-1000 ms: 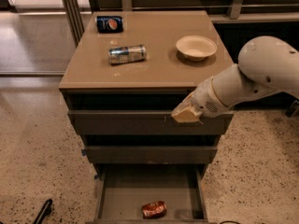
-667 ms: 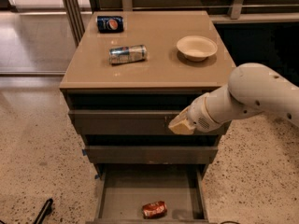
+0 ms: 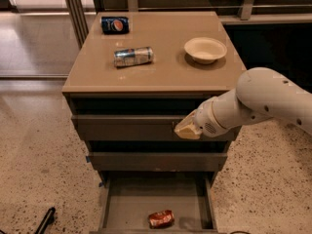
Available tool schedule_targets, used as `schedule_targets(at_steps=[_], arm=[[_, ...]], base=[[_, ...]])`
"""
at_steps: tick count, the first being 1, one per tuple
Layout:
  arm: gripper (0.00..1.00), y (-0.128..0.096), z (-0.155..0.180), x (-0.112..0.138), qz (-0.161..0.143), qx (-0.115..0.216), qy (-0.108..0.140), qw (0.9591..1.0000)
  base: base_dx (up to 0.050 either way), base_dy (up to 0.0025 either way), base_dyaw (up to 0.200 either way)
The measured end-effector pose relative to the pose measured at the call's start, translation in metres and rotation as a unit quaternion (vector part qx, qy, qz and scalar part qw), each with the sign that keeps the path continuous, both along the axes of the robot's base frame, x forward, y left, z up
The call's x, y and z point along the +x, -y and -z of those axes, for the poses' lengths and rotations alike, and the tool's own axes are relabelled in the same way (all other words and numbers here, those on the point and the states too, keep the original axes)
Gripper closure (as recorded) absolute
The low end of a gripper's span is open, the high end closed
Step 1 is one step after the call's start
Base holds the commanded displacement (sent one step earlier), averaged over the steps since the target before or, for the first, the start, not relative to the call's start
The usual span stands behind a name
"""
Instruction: Pick coke can from bottom drawer and place on counter
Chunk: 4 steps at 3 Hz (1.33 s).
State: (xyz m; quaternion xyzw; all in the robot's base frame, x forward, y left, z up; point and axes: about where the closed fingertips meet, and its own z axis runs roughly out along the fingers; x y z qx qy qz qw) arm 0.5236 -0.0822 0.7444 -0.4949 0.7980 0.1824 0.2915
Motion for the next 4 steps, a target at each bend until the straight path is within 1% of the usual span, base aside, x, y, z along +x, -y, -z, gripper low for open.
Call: schedule_targets(at_steps=[1, 2, 3, 4], arm=[[0.35, -0.004, -0.023, -0.012, -0.016, -0.003, 0.037, 0.9992], [0.12, -0.012, -0.022, -0.023, -0.023, -0.006, 0.064, 0.9977], [0.0, -0.021, 0.021, -0.023, -0.024, -0.003, 0.039, 0.999], [0.0, -0.032, 0.073, -0.017, -0.027, -0.003, -0.013, 0.9995]], base=[[0.0, 0.0, 0.0], [0.0, 0.0, 0.0], [0.0, 0.0, 0.0], [0.0, 0.0, 0.0]])
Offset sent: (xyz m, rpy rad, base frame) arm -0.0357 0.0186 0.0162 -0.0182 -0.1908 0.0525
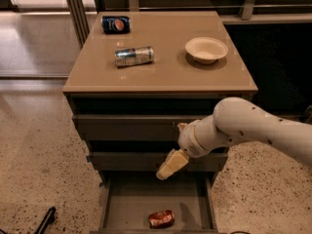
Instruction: Pick coke can from bottom drawer and place on counter
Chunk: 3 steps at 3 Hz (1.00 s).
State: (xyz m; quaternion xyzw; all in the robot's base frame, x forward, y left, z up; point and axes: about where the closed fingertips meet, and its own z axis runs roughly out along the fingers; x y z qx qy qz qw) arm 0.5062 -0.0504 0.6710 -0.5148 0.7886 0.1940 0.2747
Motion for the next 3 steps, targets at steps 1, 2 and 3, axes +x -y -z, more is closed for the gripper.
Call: schedule_targets(at_steps=[1, 2, 3], arm=[[0.0, -0.01, 0.051, 0.002, -0.004, -0.006, -0.058, 0.9983], [0.0, -0.018, 0.096, 0.0, -0.008, -0.01, -0.113, 0.9935], [0.0, -0.02, 0.129, -0.004, -0.008, -0.018, -0.17, 0.9852]], base=[[0.0, 0.0, 0.0], [0.0, 0.0, 0.0], [0.0, 0.0, 0.0]])
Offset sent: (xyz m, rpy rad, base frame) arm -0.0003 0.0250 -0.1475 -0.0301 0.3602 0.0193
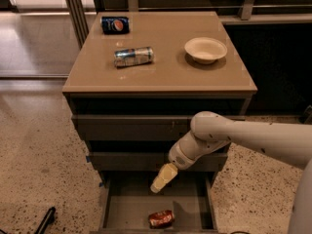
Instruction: Pick coke can from bottom drawer and place on counter
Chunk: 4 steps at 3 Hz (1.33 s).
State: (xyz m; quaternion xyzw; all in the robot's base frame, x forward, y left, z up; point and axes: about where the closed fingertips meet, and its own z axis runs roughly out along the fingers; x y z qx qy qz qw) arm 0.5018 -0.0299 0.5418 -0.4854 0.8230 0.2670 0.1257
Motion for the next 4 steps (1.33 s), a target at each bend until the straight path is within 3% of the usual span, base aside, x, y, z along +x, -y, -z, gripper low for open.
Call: schedule_targets(at_steps=[1, 2, 3, 4], arm=[[0.0, 0.0, 0.003, -0.002, -0.001, 0.0, -0.005, 1.0], [0.0, -0.001, -0.004, -0.004, -0.005, 0.0, 0.009, 0.9999], [0.0, -0.005, 0.016, -0.012, -0.013, 0.005, 0.013, 0.9998], [0.0, -0.015, 0.057, -0.019, -0.023, 0.007, 0.006, 0.9997]], base=[[0.0, 0.0, 0.0], [0.0, 0.0, 0.0], [0.0, 0.0, 0.0], [0.0, 0.0, 0.0]])
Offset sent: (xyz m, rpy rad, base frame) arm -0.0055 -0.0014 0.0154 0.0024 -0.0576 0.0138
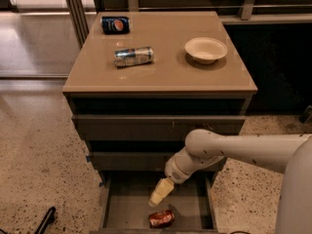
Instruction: Pick coke can from bottom drawer and place on counter
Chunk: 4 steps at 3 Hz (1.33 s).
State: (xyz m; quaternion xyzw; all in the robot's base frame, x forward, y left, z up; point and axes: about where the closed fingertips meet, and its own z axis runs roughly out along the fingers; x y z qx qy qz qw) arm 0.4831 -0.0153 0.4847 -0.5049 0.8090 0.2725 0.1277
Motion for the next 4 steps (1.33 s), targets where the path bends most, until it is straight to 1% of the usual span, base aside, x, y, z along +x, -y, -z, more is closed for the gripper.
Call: schedule_targets(at_steps=[1, 2, 3, 4], arm=[[0.0, -0.005, 0.042, -0.003, 0.002, -0.001, -0.014, 0.9999], [0.0, -0.01, 0.08, 0.002, 0.01, -0.01, -0.03, 0.9994], [0.0, -0.011, 0.085, 0.0, 0.009, -0.011, -0.034, 0.9993], [0.0, -0.007, 0.094, -0.005, 0.01, -0.02, -0.021, 0.9995]], base=[[0.0, 0.0, 0.0], [0.0, 0.0, 0.0], [0.0, 0.0, 0.0], [0.0, 0.0, 0.0]])
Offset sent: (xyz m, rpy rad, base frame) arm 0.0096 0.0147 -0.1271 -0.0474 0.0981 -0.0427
